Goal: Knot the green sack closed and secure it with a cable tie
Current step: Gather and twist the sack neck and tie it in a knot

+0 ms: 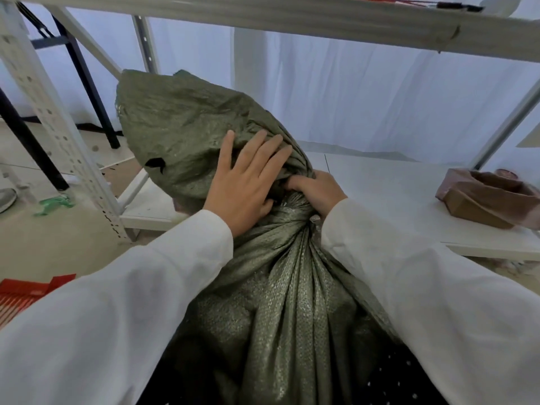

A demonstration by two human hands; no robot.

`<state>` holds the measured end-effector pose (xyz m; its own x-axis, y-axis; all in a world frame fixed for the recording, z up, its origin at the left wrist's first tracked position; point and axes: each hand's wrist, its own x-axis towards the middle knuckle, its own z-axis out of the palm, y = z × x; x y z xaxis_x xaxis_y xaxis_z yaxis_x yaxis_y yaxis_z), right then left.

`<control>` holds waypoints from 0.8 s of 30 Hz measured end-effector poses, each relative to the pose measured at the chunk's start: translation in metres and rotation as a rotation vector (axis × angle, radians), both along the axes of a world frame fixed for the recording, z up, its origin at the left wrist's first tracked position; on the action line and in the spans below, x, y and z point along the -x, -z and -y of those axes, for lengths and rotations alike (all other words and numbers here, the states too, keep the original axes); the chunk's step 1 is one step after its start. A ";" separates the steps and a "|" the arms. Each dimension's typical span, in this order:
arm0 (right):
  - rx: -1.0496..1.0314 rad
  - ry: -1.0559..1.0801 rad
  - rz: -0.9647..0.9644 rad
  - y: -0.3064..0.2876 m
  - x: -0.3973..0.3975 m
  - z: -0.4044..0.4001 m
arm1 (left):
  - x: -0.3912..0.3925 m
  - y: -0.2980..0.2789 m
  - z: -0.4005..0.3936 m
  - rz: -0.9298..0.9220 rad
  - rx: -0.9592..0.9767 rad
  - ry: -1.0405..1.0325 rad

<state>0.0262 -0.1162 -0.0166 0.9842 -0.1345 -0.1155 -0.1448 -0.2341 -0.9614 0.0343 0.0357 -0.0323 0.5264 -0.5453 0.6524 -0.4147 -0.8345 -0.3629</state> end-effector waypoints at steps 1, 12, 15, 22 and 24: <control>-0.004 -0.042 -0.020 0.000 0.000 0.002 | -0.002 0.001 -0.002 0.011 0.006 0.003; -0.030 -0.281 -0.045 0.000 0.009 0.019 | -0.022 -0.018 0.005 0.185 0.055 0.023; -0.024 -0.321 -0.052 -0.002 0.009 0.019 | -0.023 -0.022 0.000 0.211 0.010 0.011; -0.060 -0.289 -0.132 -0.004 -0.002 0.013 | -0.013 -0.031 -0.034 -0.003 0.042 -0.029; -0.049 -0.266 -0.163 -0.003 -0.006 0.009 | -0.011 -0.035 -0.042 -0.001 0.038 -0.050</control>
<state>0.0324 -0.1255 -0.0137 0.9520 0.1346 -0.2749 -0.2381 -0.2388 -0.9414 0.0456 0.0773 0.0029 0.5530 -0.4931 0.6716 -0.3723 -0.8674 -0.3303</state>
